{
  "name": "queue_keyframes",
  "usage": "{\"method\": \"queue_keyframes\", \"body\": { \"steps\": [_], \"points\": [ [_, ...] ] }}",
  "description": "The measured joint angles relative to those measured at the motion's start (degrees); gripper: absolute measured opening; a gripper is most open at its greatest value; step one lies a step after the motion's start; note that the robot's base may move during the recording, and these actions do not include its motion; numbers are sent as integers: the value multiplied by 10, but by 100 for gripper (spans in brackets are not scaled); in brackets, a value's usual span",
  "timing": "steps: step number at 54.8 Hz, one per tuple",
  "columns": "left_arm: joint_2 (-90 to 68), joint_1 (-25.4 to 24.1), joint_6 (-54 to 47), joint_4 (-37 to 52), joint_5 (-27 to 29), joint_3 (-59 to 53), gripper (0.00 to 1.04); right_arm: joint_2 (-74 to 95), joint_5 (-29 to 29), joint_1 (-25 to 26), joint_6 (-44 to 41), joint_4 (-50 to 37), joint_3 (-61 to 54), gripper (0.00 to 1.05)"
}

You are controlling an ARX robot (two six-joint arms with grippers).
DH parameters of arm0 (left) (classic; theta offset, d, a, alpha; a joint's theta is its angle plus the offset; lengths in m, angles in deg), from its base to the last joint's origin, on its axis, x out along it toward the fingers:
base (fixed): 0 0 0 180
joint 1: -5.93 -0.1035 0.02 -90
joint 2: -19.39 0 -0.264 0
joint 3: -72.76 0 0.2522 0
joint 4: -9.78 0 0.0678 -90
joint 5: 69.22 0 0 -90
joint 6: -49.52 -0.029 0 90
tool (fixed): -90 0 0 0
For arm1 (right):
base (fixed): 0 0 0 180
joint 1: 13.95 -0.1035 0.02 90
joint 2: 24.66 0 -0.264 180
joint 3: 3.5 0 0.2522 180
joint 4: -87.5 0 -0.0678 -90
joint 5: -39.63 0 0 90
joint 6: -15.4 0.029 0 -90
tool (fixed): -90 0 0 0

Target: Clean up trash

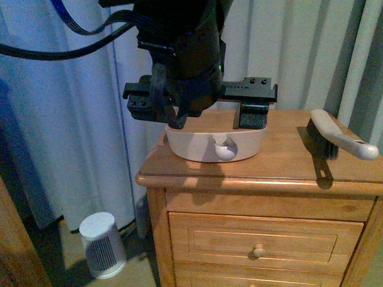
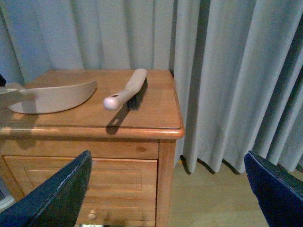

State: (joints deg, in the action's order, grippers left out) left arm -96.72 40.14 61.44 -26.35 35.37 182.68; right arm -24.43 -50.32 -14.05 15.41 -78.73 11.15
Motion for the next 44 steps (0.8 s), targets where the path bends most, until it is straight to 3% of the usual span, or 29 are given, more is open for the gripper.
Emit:
{"method": "queue_keyframes", "body": {
  "steps": [41,44],
  "points": [
    [-89,9,13,-8,26,62,97,0,0,0,0,0,0,97],
    [-89,10,12,-11,27,65,91,0,0,0,0,0,0,97]
  ]
}}
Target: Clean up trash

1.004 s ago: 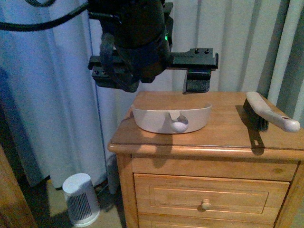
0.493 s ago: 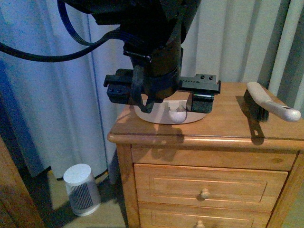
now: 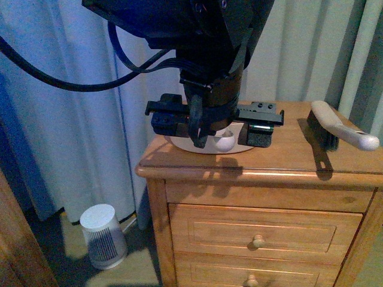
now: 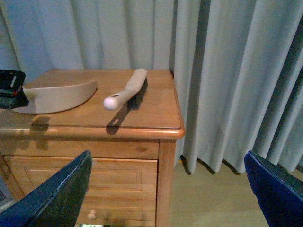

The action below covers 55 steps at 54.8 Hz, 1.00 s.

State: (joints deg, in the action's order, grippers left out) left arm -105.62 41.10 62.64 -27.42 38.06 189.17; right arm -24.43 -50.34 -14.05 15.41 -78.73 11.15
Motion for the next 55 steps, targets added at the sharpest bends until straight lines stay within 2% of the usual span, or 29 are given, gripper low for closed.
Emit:
{"method": "queue_keyframes", "body": {
  "steps": [21,43,55],
  "points": [
    [0,6,0,-2,1,2,32,0,0,0,0,0,0,97],
    [17,6,-32,54,9,-42,30,0,0,0,0,0,0,97],
    [101,14,-120,242,21,-154,30,0,0,0,0,0,0,97]
  ]
}}
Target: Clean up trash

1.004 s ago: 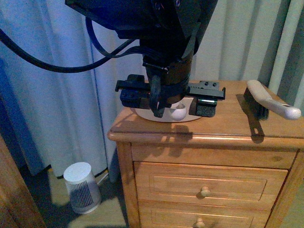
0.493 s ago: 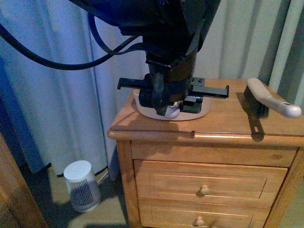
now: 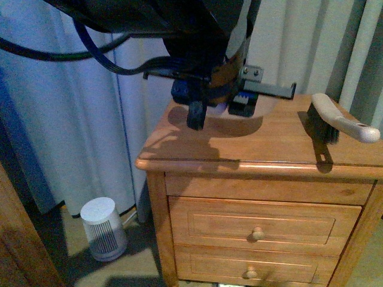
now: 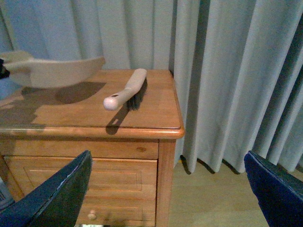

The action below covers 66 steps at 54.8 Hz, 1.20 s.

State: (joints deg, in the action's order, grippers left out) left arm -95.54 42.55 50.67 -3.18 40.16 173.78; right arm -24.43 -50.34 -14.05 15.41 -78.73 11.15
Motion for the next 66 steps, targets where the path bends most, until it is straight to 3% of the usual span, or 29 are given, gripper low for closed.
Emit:
{"method": "queue_keyframes", "body": {
  "steps": [22,35,50,59,66],
  "points": [
    [208,-27,-158,306,15,-200,29,0,0,0,0,0,0,97],
    [391,-89,-205,445,-35,-374,29,0,0,0,0,0,0,97],
    [606,-134,-183,469,-128,-562,29,0,0,0,0,0,0,97],
    [776,-144,-147,414,-190,-652,29,0,0,0,0,0,0,97],
    [873,-154,-124,354,-198,-691,29,0,0,0,0,0,0,97]
  ]
}}
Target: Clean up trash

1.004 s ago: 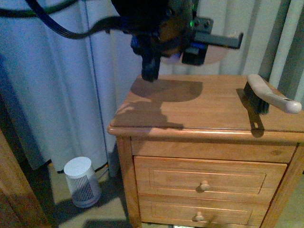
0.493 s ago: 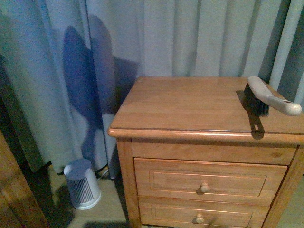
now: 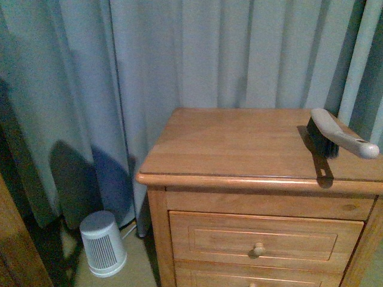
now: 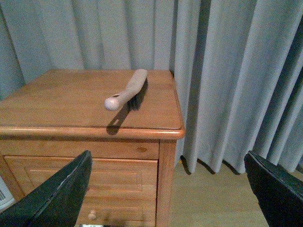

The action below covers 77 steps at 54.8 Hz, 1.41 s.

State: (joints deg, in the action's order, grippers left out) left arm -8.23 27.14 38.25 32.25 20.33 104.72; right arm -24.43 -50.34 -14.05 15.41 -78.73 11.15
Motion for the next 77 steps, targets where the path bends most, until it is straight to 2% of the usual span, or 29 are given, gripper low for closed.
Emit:
{"method": "queue_keyframes", "body": {
  "steps": [6,12,13,15,18,21,25,30,35,40,46,58,69,77],
  "points": [
    [64,-13,30,-54,-6,-24,29,0,0,0,0,0,0,97],
    [71,-16,48,-62,-4,-28,29,1,-9,-2,-1,0,0,97],
    [71,-16,50,-62,-4,-28,29,3,-21,-7,-4,0,0,97],
    [71,-16,52,-62,-5,-28,29,16,-102,-33,-12,-3,1,97],
    [73,-16,53,-62,-6,-28,29,43,-186,-66,-12,-3,5,97],
    [74,-16,54,-62,-6,-28,29,82,-231,-92,-13,-18,14,97],
    [74,-16,54,-62,-6,-28,29,141,-231,-109,-9,-38,39,97],
    [74,-16,55,-62,-6,-28,29,253,-194,-115,7,-49,118,97],
    [74,-16,56,-62,-6,-28,29,387,-143,-108,35,-9,230,97],
    [74,-17,56,-62,-6,-28,29,487,-118,-101,61,41,317,97],
    [74,-17,56,-62,-6,-28,29,635,-123,-96,83,106,454,97],
    [74,-17,56,-62,-6,-28,29,809,-134,-87,111,188,641,97],
    [74,-17,56,-62,-6,-28,29,923,-139,-85,162,233,753,97],
    [74,-17,56,-62,-6,-28,29,980,-136,-106,223,261,788,97]
  ]
}}
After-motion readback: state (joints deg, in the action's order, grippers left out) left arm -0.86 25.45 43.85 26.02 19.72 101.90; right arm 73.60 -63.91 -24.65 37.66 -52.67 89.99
